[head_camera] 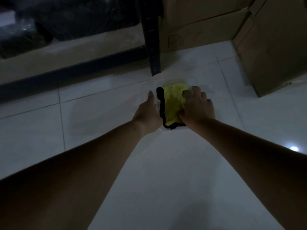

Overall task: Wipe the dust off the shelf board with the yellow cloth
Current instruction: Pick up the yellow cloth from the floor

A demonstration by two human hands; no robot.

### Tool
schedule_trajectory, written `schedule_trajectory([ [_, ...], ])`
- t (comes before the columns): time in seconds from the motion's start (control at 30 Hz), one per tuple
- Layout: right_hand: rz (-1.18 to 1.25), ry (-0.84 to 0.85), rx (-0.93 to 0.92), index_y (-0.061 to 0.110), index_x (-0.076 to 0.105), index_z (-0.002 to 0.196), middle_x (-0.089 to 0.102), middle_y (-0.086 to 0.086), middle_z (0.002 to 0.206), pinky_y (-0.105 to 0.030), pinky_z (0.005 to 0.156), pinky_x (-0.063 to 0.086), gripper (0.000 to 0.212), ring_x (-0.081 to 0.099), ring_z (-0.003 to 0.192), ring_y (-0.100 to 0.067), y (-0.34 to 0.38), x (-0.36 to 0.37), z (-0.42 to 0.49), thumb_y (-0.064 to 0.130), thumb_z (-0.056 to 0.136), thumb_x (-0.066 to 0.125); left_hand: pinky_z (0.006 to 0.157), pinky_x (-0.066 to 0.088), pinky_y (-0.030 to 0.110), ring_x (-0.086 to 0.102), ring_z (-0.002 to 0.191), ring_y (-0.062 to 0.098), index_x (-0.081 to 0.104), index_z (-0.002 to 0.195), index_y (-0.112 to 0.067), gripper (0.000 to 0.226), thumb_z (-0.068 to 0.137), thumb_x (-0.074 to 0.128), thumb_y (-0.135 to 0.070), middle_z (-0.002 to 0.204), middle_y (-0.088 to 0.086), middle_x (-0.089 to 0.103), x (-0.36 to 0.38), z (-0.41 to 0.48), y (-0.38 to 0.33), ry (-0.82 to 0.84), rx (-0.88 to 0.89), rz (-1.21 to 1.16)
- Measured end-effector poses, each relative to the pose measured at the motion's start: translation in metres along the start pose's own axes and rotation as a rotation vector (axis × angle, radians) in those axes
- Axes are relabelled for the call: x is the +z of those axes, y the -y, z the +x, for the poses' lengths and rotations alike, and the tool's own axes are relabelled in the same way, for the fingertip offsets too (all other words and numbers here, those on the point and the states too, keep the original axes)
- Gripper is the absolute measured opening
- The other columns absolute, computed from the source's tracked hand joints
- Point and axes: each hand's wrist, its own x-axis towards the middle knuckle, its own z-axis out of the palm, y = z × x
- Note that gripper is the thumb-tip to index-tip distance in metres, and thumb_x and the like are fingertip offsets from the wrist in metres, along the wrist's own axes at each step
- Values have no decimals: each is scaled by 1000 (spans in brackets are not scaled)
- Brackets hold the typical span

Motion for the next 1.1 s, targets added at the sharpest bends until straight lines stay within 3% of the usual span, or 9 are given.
schedule_trajectory([
  [0.1,140,17,115,15,59,122,34,-8,146,-39,97,39,37,42,124,-31,7,2,6,20,85,58,101,54,47,56,128,33,41,148,-3,63,91,67,-2,142,15,54,1,3,4,-16,-17,-30],
  [0.3,254,-215,-29,10,56,120,42,-10,143,-41,101,35,30,42,127,-32,9,-13,3,23,93,50,98,56,46,62,118,32,53,139,-6,47,93,65,-6,136,15,61,1,3,7,-73,-73,-165],
  [0.47,579,-397,67,5,44,116,56,-7,89,-32,62,39,23,55,77,-26,7,-22,-6,21,101,37,97,54,34,62,119,29,61,129,-5,36,94,61,-4,132,15,64,-1,3,5,-108,-94,-99],
  [0.57,758,-423,130,2,40,120,46,7,76,-23,49,31,27,48,62,-8,9,-32,-11,23,103,33,87,59,41,65,106,30,64,99,-13,18,91,59,1,113,13,65,0,3,-1,-110,-114,-103],
  [0.7,929,-419,200,0,40,123,42,16,79,-15,48,32,28,49,65,15,14,-48,-18,20,103,35,92,50,29,56,129,30,45,149,-7,54,97,56,-6,148,13,53,-2,-2,-5,-65,-116,-115],
  [0.77,1030,-374,248,2,41,120,42,13,82,-14,54,35,24,48,69,17,19,-63,-26,18,103,35,95,45,25,49,138,28,33,157,-10,63,98,54,-7,158,11,44,-10,-13,-8,-51,-102,-126],
  [0.87,1259,-289,382,13,43,109,49,6,91,-28,70,47,12,53,82,-5,29,-100,-50,22,102,38,98,39,19,48,139,21,36,157,-16,63,98,54,-7,159,6,43,-37,-49,-19,-59,-35,-154],
  [1.0,1531,-151,524,14,52,117,63,-11,112,-45,81,58,28,65,101,-28,49,-194,-97,32,97,51,79,42,6,53,106,2,40,155,-24,59,99,56,-14,158,-2,45,-101,-131,-57,-103,93,-158],
  [1.1,1618,-82,396,7,53,121,65,-17,116,-47,77,59,43,68,102,-31,69,-294,-136,28,88,70,82,34,-4,48,124,2,40,154,-29,57,101,57,-19,158,-5,43,-166,-214,-93,-170,167,-140],
])
